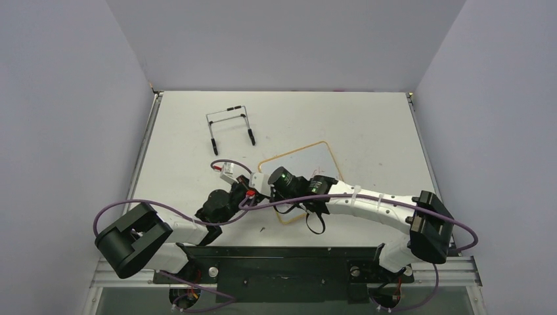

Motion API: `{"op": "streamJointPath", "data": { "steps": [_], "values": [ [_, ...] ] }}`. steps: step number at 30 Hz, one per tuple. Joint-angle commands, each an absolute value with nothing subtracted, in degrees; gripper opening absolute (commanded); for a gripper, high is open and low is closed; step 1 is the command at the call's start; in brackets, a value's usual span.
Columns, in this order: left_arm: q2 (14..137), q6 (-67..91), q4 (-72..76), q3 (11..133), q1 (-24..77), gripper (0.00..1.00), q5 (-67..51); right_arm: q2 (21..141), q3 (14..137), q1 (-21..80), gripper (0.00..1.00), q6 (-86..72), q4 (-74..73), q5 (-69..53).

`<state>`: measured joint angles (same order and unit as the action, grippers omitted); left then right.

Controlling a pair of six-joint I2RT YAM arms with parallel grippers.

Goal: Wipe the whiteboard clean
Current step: Erase the whiteboard at the whiteboard stand.

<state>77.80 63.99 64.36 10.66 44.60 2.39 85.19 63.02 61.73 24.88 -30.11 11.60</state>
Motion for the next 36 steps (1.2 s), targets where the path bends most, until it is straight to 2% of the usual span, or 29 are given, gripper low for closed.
{"op": "streamJointPath", "data": {
  "steps": [1, 5, 9, 17, 24, 28, 33, 36],
  "values": [
    [75.25, 67.53, 71.57, 13.01, 45.00, 0.00, 4.56, 86.32, 65.45, 65.70, 0.00, 27.04, -28.59, 17.42],
    [73.92, 68.99, 71.55, 11.92, 45.00, 0.00, 6.68, 87.39, 65.46, 66.54, 0.00, 27.52, -28.33, 19.81],
    [71.86, 67.70, 69.10, 11.97, 45.01, 0.00, 7.38, 87.47, 66.36, 65.61, 0.00, 24.34, -28.53, 16.32],
    [72.42, 65.43, 69.74, 13.27, 45.13, 0.00, 3.89, 90.41, 69.69, 60.18, 0.00, 16.25, -26.50, 20.91],
    [74.29, 64.51, 72.45, 13.71, 45.11, 0.00, 0.86, 91.51, 69.19, 57.09, 0.00, 15.43, -25.80, 23.55],
    [74.08, 63.61, 72.53, 13.59, 45.17, 0.00, 0.33, 91.02, 68.88, 56.46, 0.00, 17.13, -28.55, 15.86],
    [72.29, 59.72, 70.88, 13.09, 45.02, 0.00, 0.00, 88.31, 67.76, 54.63, 0.00, 24.02, -35.09, -4.38],
    [70.40, 57.75, 69.66, 12.11, 44.83, 0.00, 0.08, 86.86, 65.47, 51.64, 0.00, 24.27, -34.17, -4.82]
  ]
}}
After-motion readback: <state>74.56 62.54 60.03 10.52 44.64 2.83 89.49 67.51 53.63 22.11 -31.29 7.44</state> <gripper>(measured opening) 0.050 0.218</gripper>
